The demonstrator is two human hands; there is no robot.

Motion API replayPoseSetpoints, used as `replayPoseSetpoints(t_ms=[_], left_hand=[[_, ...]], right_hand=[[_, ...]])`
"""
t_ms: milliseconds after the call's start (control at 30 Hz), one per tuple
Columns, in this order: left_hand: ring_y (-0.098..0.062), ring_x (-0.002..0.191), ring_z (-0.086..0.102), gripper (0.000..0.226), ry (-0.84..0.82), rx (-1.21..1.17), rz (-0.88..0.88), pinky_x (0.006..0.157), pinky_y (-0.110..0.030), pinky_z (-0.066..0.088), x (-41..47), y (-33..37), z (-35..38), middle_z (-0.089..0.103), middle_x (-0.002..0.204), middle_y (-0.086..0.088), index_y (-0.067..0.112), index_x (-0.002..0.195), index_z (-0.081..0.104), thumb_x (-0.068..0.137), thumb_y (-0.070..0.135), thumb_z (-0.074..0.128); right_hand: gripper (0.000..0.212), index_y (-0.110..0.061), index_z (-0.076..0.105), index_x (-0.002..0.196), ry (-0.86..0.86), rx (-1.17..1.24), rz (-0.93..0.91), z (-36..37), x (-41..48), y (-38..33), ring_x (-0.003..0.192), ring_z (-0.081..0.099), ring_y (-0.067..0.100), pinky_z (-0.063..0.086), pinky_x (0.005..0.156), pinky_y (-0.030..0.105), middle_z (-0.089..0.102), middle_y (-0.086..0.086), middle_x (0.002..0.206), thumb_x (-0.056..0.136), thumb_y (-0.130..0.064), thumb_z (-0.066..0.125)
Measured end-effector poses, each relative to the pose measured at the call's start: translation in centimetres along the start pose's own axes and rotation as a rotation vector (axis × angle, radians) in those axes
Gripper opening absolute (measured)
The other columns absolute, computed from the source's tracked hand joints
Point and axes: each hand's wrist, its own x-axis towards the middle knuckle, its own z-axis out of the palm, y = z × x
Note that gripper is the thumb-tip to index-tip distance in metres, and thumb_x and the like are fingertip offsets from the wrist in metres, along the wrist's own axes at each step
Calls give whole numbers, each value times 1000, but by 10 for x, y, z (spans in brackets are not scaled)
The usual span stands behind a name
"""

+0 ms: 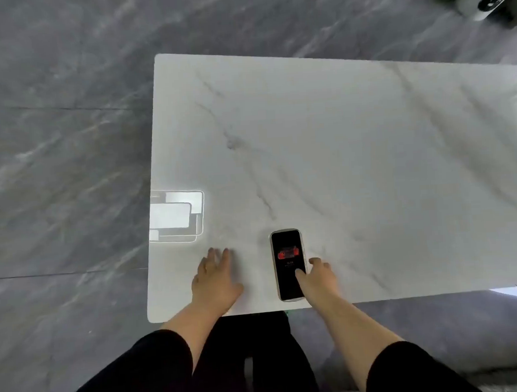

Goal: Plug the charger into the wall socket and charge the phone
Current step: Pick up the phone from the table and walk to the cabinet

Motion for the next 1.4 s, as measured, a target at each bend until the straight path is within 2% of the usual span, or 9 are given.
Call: replayPoseSetpoints(t_ms=[133,333,533,700,900,1067,1167,1233,1400], left_hand=[[-37,141,-31,132,7,180,-16,103,-75,8,43,5,5,-41,151,2,44,136,-33,52,77,63],[-36,114,-62,156,-30,192,-77,94,-81,-11,73,1,31,-65,129,1,41,122,-52,28,87,63],[-34,109,-65,158,-53,187,-104,90,-80,-18,80,0,32,-69,124,2,42,117,-56,24,88,63],[-33,107,-66,155,-97,184,-82,92,-80,-17,77,0,26,-71,118,5,44,113,-57,25,88,62],[-35,138,-38,138,-74,190,70,103,-76,3,58,-10,9,-46,147,4,47,134,-35,44,83,63],[-24,141,33,112,30,128,145,111,-61,21,-1,-33,0,-1,162,-2,41,145,-17,70,64,63],[-23,141,33,106,28,-187,116,111,-43,32,-59,-54,11,14,159,-7,32,149,-11,78,54,63],[-21,144,25,102,34,-429,71,115,-36,25,-96,-66,22,20,159,-8,21,152,-3,81,49,64],[-24,140,36,78,44,-843,-195,112,-31,29,-176,-99,63,35,153,-12,14,150,18,89,38,59]], right_hand=[[88,-14,25,144,111,-4,121,26,22,-7,133,34,29,34,103,46,32,8,145,76,-57,63],[126,-26,-6,151,180,-74,194,75,35,-3,145,7,32,28,109,52,0,8,159,60,-71,69],[111,-29,7,150,351,-63,107,93,37,12,142,12,32,22,111,55,11,8,156,65,-71,65],[100,-20,23,143,358,-103,47,88,38,8,131,32,31,36,101,49,34,9,144,65,-63,68],[82,-8,34,127,91,-111,45,54,27,-3,116,43,30,42,86,39,39,8,121,62,-45,67],[57,-8,45,105,-77,3,-67,22,-23,11,82,60,21,47,59,29,59,9,101,62,-34,73],[57,-9,44,103,-133,-54,-111,9,-65,23,80,59,17,50,61,29,58,10,103,61,-31,76],[66,-6,45,110,-139,-174,-147,5,-86,30,92,61,26,53,74,35,57,12,107,58,-33,75],[68,-8,47,116,-224,-353,-186,12,-131,43,103,60,32,52,82,36,58,15,114,60,-37,73]])
